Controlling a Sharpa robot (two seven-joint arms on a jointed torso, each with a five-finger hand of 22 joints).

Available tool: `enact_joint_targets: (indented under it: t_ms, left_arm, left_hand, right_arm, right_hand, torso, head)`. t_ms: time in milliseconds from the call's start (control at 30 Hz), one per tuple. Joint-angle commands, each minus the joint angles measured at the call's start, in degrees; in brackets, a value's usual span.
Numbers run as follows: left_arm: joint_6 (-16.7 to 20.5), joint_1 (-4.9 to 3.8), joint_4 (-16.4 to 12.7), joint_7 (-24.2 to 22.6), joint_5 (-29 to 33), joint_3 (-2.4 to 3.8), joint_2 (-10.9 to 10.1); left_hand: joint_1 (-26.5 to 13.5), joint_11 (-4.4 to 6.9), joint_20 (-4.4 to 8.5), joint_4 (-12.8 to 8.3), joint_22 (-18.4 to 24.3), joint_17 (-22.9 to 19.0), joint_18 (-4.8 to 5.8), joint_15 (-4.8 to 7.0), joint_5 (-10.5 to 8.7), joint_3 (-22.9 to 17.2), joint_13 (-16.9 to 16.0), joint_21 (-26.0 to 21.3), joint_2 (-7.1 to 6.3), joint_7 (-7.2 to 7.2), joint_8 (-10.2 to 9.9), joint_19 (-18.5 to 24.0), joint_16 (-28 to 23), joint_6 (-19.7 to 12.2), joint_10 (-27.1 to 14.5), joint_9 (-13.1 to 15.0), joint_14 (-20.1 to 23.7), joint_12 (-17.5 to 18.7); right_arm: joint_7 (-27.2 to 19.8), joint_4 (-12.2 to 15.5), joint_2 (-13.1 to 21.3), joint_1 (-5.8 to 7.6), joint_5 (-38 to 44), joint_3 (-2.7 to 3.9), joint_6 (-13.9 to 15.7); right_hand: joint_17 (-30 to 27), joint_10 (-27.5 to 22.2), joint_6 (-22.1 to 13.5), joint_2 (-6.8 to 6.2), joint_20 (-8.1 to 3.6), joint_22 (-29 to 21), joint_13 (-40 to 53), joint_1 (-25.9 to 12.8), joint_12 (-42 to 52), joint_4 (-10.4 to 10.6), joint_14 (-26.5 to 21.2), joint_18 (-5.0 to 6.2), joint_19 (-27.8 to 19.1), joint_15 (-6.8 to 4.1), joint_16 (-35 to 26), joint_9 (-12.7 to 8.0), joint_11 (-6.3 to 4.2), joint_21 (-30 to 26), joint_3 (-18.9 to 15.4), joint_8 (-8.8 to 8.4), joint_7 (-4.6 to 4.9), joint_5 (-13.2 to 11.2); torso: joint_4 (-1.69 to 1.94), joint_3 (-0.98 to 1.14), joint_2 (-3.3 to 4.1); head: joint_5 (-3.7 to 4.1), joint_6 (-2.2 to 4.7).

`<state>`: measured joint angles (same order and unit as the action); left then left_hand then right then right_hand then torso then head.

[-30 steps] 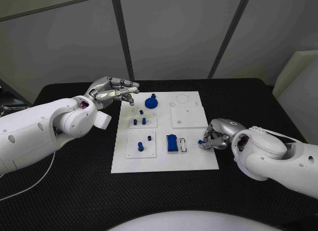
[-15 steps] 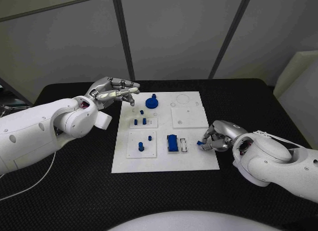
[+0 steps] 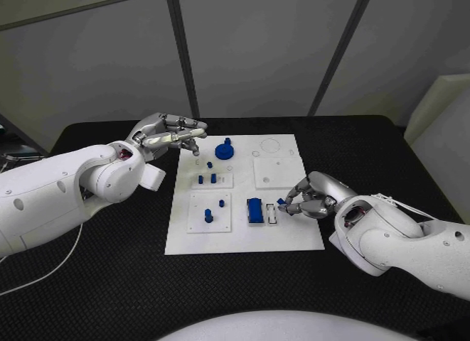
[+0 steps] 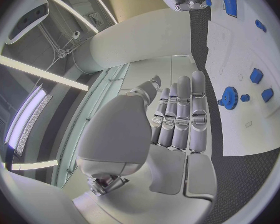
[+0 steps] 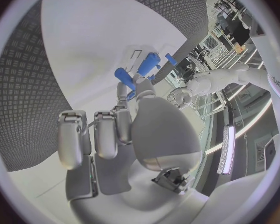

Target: Assemble the parts on the task board

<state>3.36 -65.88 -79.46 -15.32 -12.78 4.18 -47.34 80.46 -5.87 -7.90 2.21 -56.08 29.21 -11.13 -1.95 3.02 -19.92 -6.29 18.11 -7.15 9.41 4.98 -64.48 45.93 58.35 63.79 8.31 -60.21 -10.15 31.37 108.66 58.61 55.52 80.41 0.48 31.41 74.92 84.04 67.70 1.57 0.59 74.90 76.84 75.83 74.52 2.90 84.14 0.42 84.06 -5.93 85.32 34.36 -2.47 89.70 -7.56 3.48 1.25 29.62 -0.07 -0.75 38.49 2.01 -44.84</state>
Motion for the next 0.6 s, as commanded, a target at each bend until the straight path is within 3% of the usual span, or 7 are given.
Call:
enact_joint_targets:
  t_ms: [33, 333, 600]
  left_arm:
    - [-0.6, -0.07, -0.1, -0.4, 0.3, 0.05, 0.0]
    - [-0.7, -0.07, -0.2, -0.3, 0.3, 0.05, 0.0]
    - [-0.6, -0.07, -0.3, -0.3, 0.3, 0.05, -0.1]
  left_hand:
    - [-0.3, -0.35, 0.00, 0.0, 0.1, 0.0, 0.80, -0.21, -0.25, 0.3, -0.1, -0.3, 0.13, 0.15, -0.2, -0.6, -0.4, -0.1, 0.0, 0.1, -0.1, 0.2]
    - [-0.3, -0.35, 0.00, 0.0, 0.1, 0.0, 0.80, -0.21, -0.25, 0.3, -0.1, -0.3, 0.13, 0.15, -0.2, -0.6, -0.4, -0.1, 0.0, 0.1, -0.1, 0.2]
    - [-0.3, -0.35, 0.00, 0.0, 0.1, 0.0, 0.80, -0.21, -0.25, 0.3, -0.1, -0.3, 0.13, 0.15, -0.2, -0.6, -0.4, -0.1, 0.0, 0.1, -0.1, 0.2]
  right_arm:
    - [-1.0, -0.7, -0.8, 0.07, -3.3, 0.02, -1.1]
    - [1.8, -2.7, -3.5, 0.07, -4.3, 0.02, -6.0]
    - [3.4, -4.0, -5.1, 0.08, -4.2, 0.02, -6.4]
  right_hand:
    - [8.1, 0.5, -0.4, 1.20, -0.44, 15.1, -1.4, 0.1, -0.3, 0.6, 4.3, -0.42, 5.9, -0.40, -0.2, -0.1, -0.38, 0.3, -0.1, 0.14, 0.11, 0.0]
    - [8.1, 0.6, 0.2, 0.95, -0.38, 15.1, -1.4, -2.2, -0.3, 2.0, 4.3, -0.42, 5.9, -0.35, -0.3, -0.3, -0.39, 0.3, -0.9, 0.35, 0.04, -0.8]
    - [8.2, 0.7, 1.9, 0.75, -0.52, 15.1, -1.3, -4.5, -0.3, 4.1, 4.3, -0.42, 5.9, -0.59, -0.2, -0.1, -0.72, 0.3, -1.9, 0.72, -0.42, -1.1]
  torso:
    - [0.02, -0.04, -0.02]
    - [0.07, -0.02, -0.02]
    - [-0.04, 0.01, 0.02]
  head:
    - [-0.01, -0.08]
    - [-0.20, -0.12]
    - [-0.34, -0.16]
